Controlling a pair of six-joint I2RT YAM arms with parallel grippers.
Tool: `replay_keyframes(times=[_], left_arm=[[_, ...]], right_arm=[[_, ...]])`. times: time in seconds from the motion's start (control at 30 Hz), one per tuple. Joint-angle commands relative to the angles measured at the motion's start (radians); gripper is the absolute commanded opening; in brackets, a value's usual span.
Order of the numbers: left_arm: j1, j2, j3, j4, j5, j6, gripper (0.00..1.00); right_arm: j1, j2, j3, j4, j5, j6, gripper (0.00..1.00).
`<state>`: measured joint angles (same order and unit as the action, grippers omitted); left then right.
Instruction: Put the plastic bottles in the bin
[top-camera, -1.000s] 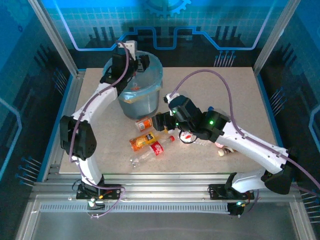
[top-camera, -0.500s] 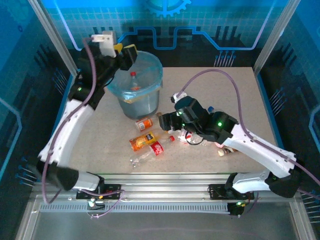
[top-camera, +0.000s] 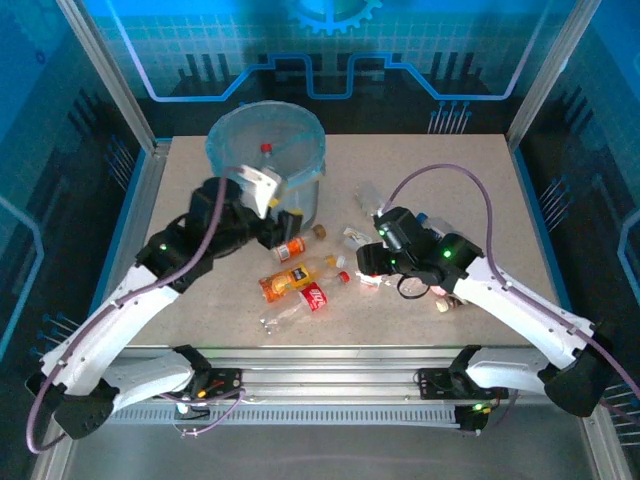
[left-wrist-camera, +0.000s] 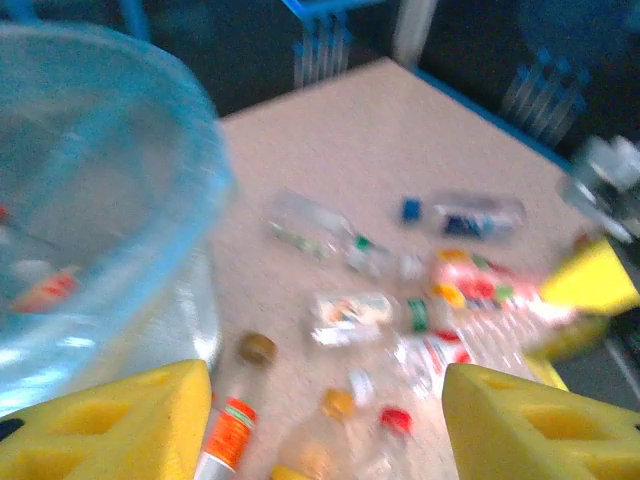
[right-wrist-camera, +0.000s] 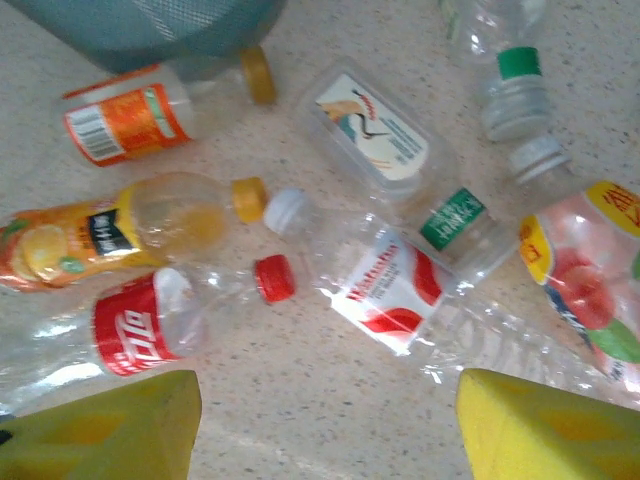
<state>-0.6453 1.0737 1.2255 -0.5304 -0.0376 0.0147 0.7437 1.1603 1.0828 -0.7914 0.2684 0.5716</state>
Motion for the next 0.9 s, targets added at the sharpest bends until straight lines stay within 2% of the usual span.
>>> replay_keyframes(times=[0.0, 0.13, 0.3, 0.57, 0.87], left_arm=[[-0.106, 0.057, -0.014, -0.122, -0.074, 0.061, 0.64], [-0.203, 0.194, -0.008, -0.144, -0.112, 0.077, 0.64], [-0.264, 0.388, 0.058, -0.159, -0.138, 0.077, 0.64], [-0.280, 0.610, 0.109, -0.136, -0.150, 0.086, 0.64], [-0.280, 0.800, 0.213, -0.192, -0.161, 0.109, 0.63]], right_arm=[[-0.072, -0.052, -0.055, -0.051, -0.021, -0.032, 0.68], [-0.146, -0.102, -0.147, -0.022, -0.158, 0.005, 0.67], [-0.150, -0.120, -0.224, -0.007, -0.226, 0.042, 0.66], [-0.150, -0.196, -0.318, -0.011, -0.202, 0.060, 0.67], [-0.153, -0.259, -0.355, -0.032, -0.184, 0.070, 0.70]])
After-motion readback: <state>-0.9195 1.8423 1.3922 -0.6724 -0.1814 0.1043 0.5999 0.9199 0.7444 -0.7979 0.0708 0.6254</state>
